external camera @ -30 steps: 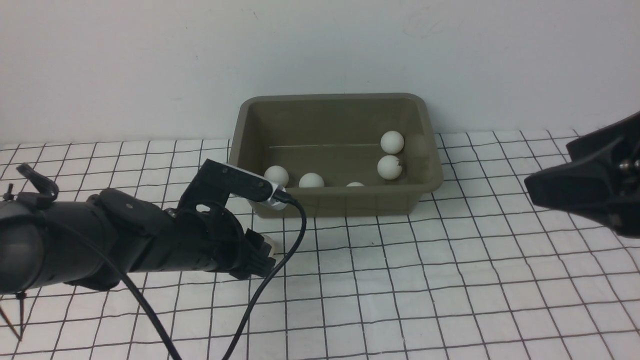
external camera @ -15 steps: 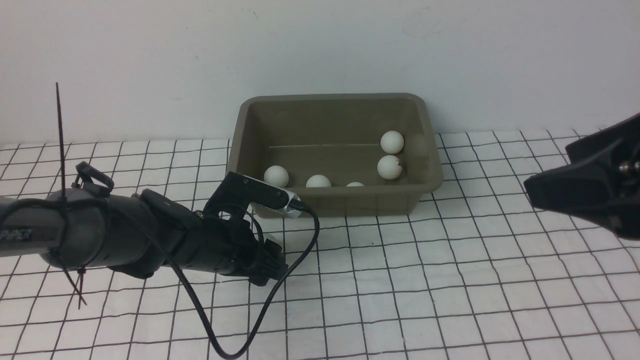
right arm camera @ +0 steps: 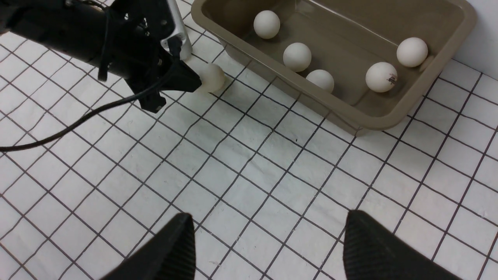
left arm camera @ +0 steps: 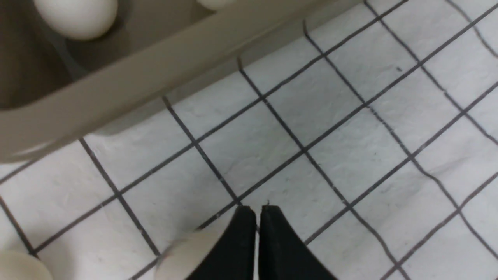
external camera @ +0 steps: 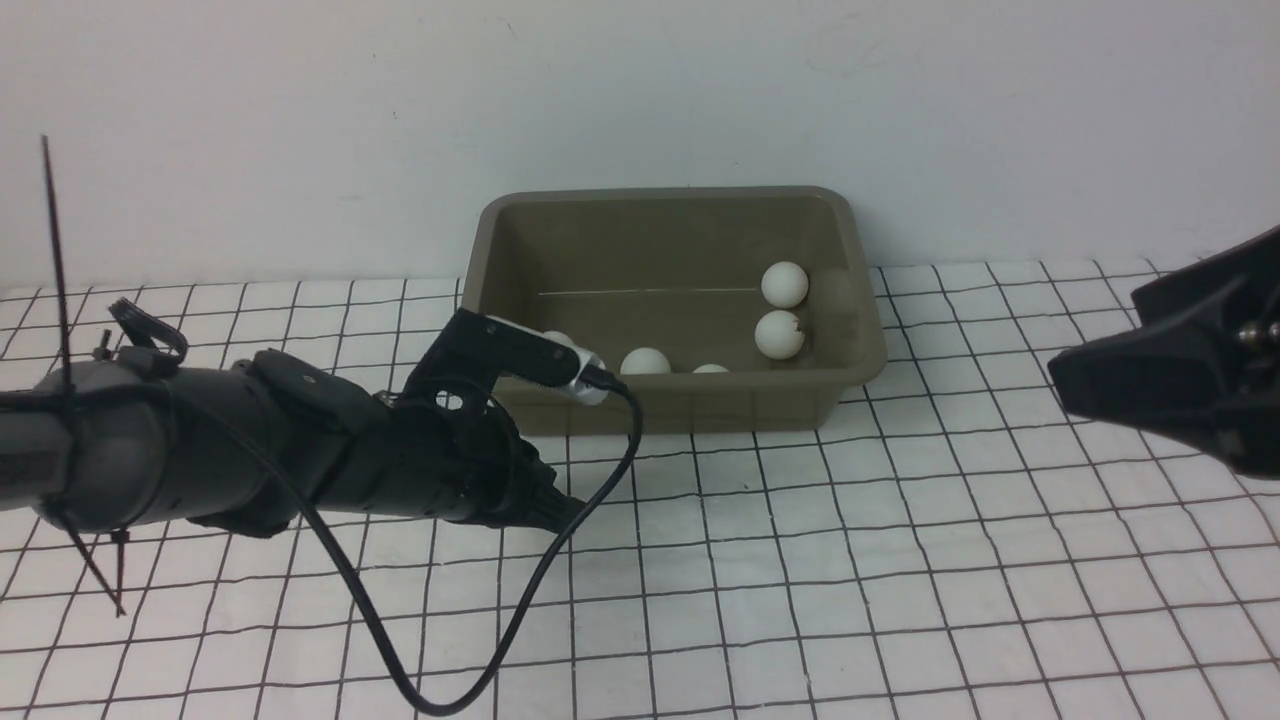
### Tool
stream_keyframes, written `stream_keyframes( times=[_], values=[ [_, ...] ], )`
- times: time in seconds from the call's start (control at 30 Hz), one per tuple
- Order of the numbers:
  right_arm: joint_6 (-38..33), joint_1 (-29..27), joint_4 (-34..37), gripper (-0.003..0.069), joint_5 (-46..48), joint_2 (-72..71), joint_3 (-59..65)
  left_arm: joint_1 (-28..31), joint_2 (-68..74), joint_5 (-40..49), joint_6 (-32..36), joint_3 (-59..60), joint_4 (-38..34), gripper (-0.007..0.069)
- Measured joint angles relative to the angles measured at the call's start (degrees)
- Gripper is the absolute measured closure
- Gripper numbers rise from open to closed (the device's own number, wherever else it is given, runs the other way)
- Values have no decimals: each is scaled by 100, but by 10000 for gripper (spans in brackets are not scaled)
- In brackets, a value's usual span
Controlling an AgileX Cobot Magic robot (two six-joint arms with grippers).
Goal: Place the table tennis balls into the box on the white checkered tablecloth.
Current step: 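Reach for and grasp a ping pong ball on the table beside the basket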
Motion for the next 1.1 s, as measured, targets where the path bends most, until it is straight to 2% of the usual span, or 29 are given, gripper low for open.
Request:
stream_keyframes(
  times=[0.23,0.37,0.43,0.5,0.53,0.57,0.63,0.73,0.83,1.1],
  values=[
    [0,0,-47,197,-6,0,0,0,-284,405,0,0,31,629],
    [0,0,-150,197,5,0,0,83,-479,1149,-392,0,619,600],
    [0,0,-194,197,18,0,0,193,-582,1658,-995,0,1259,557],
    [0,0,-194,197,18,0,0,363,-740,1984,-2013,0,2298,484],
    [0,0,-194,197,18,0,0,432,-790,2035,-2279,0,2698,456],
    [0,0,-194,197,18,0,0,558,-868,2079,-2900,0,3400,404],
    [0,0,-194,197,18,0,0,757,-939,2026,-3971,0,4334,311],
    [0,0,-194,197,18,0,0,864,-951,1820,-4729,0,5005,217],
    [-49,0,-194,197,18,0,0,864,-929,1662,-4887,0,5111,178],
    [-112,0,-194,197,-46,0,0,864,-578,1267,-4937,0,5083,174]
  ],
)
